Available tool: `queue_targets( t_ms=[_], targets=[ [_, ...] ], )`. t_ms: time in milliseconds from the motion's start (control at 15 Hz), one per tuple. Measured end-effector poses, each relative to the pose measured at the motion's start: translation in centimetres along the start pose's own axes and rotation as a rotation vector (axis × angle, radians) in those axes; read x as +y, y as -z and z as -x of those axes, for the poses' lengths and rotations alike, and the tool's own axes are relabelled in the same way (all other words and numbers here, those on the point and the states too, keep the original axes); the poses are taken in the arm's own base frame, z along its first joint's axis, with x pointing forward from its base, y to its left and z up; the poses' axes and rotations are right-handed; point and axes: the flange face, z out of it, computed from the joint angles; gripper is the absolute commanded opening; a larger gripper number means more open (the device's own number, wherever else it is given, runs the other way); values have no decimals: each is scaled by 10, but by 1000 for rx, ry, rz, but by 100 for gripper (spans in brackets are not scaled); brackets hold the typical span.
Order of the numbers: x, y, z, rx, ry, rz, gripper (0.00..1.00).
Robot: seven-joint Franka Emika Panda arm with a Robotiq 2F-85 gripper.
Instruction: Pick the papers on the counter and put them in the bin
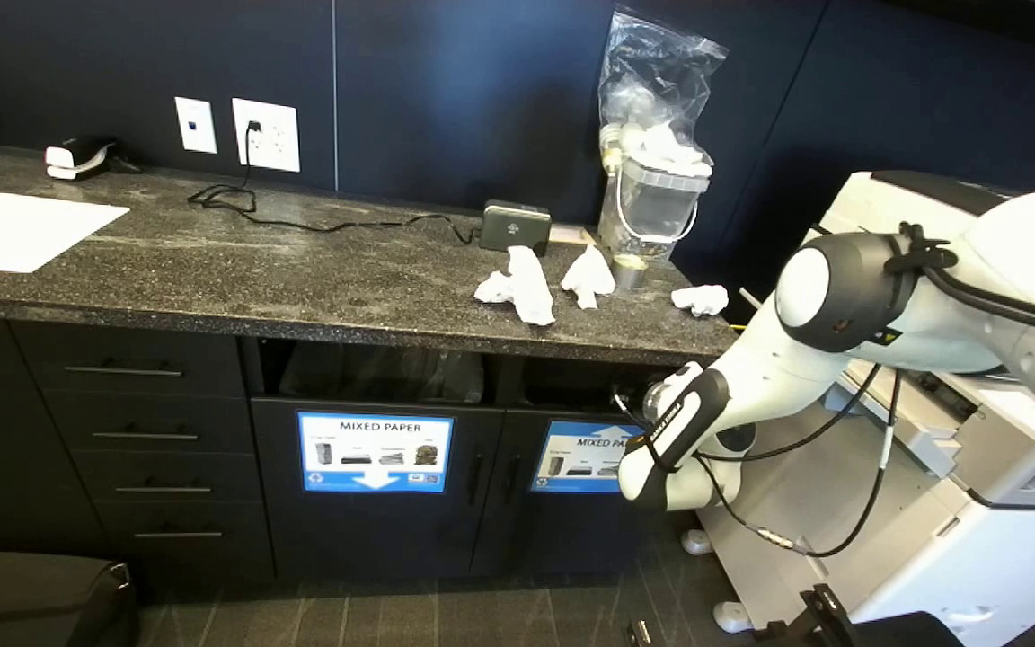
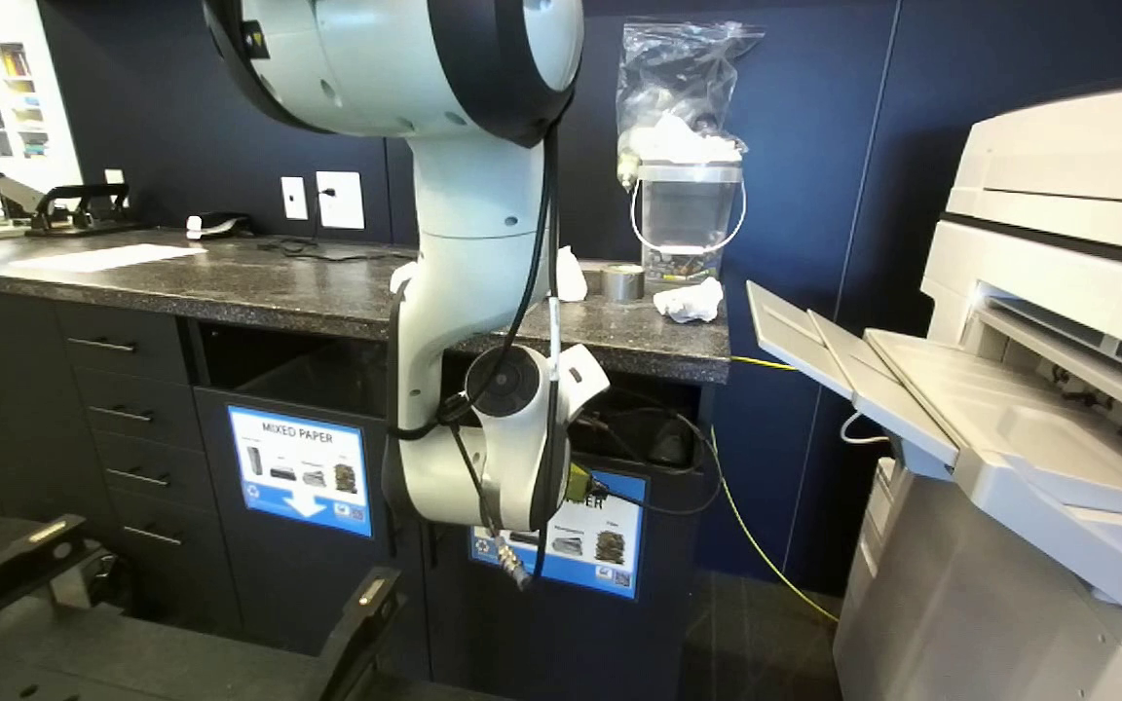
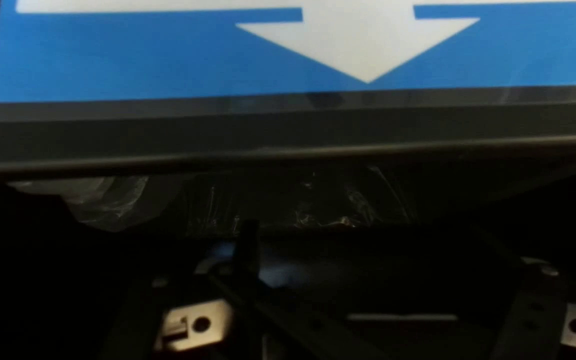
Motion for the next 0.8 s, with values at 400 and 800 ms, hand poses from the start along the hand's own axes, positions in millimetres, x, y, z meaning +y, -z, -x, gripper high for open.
queue_targets(
  t_ms=[400,800],
  targets=[
    [-4,43,-54,-76,0,35,100],
    [-8,94,-93,-356,82,140,100]
  ],
)
